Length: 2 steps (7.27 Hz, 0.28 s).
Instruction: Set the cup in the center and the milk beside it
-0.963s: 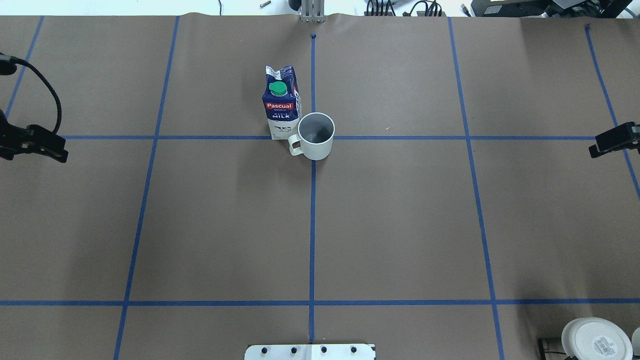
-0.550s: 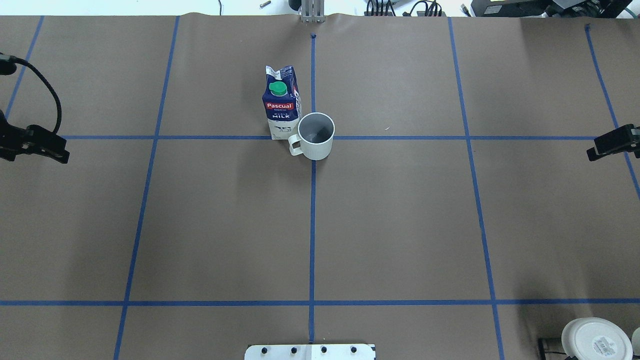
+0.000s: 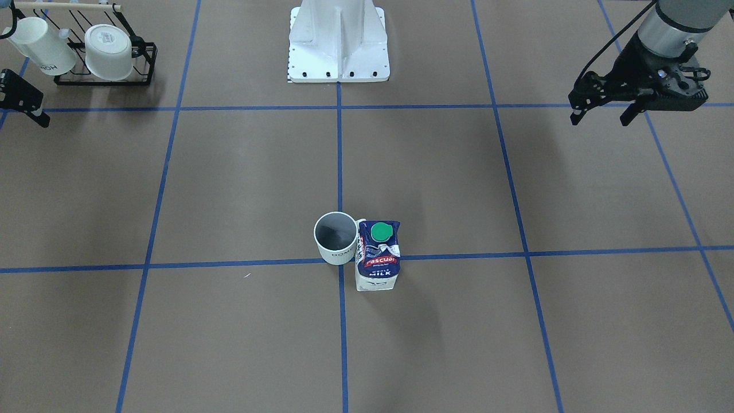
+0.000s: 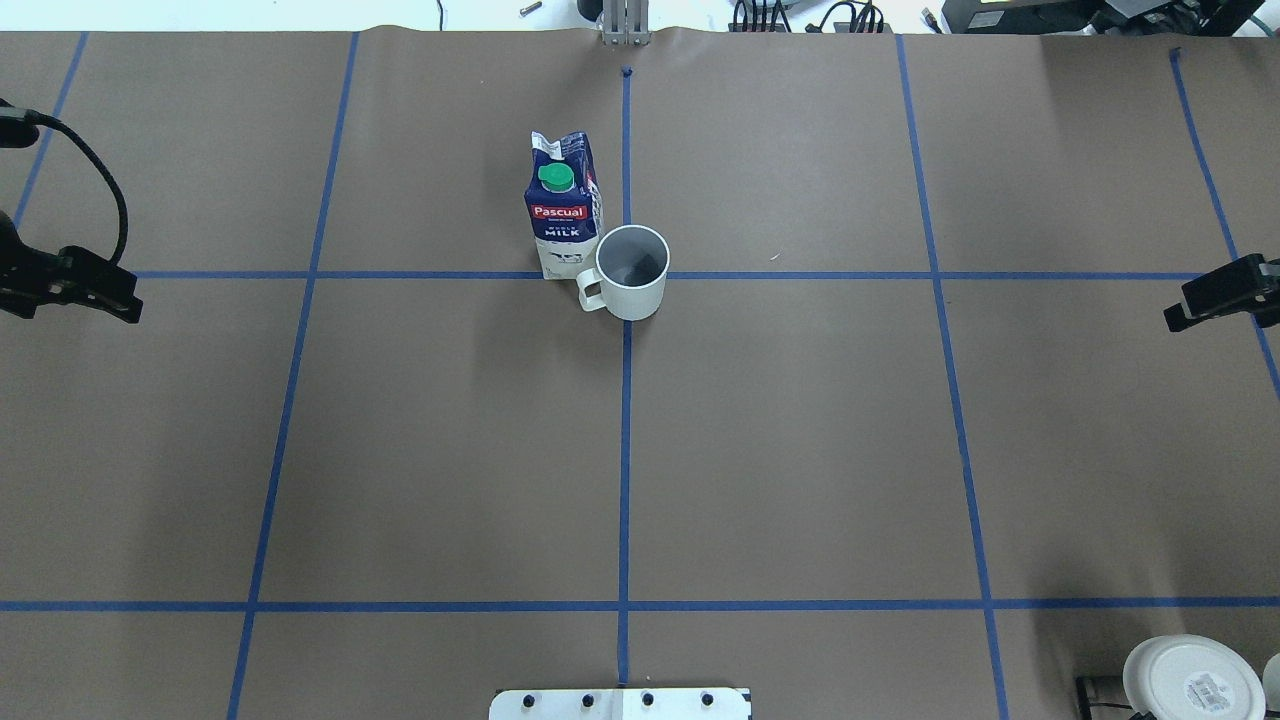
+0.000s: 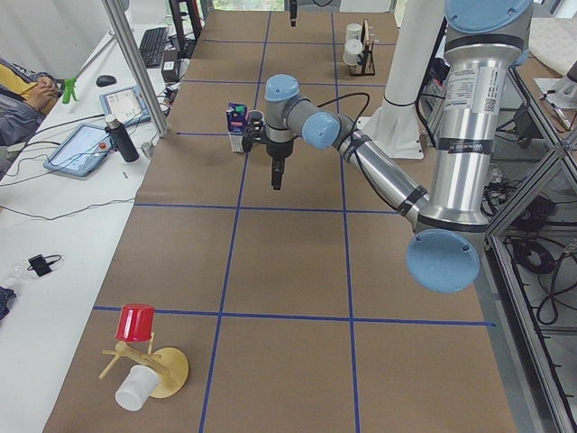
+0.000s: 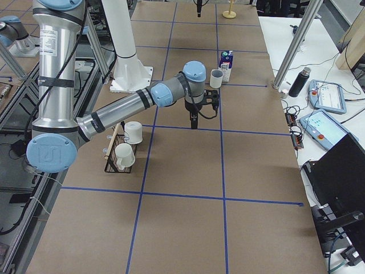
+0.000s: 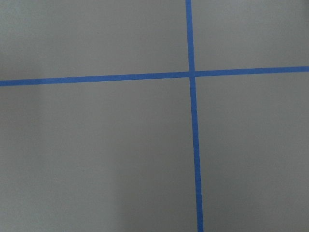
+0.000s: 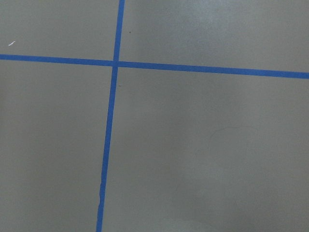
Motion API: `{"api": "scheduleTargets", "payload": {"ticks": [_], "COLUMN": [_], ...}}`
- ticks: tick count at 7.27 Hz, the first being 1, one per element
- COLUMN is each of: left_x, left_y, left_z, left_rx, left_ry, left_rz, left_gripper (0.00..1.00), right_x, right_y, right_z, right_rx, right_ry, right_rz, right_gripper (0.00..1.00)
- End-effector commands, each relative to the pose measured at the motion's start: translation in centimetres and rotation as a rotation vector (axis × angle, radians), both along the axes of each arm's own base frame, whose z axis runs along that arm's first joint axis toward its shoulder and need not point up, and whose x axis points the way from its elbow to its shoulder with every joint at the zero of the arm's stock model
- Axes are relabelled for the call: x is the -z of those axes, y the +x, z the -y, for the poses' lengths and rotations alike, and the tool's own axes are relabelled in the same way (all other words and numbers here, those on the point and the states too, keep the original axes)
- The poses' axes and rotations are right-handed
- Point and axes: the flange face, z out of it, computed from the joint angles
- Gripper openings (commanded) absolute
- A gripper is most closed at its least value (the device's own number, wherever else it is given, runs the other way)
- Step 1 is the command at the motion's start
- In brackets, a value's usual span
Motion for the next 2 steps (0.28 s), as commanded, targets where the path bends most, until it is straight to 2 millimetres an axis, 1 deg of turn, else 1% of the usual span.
{"api": "scheduleTargets", "payload": {"ticks": [1, 2], "left_x": [0.52, 1.51], "left_y": [0.14, 0.34], "left_z": [0.21, 0.26], "left_rx": [-0.001, -0.005], "left_ry": [0.008, 0.029], "left_rz": [-0.006, -0.018], "left_gripper": [0.98, 0.98], "right_x": [-0.24, -0.31], "right_y": [-0.07, -0.07], "right_z": [0.17, 0.2], "right_rx": [0.0, -0.001], "right_ry": [-0.007, -0.007], "right_rz": [-0.003, -0.005], "right_gripper": [1.0, 1.0]}}
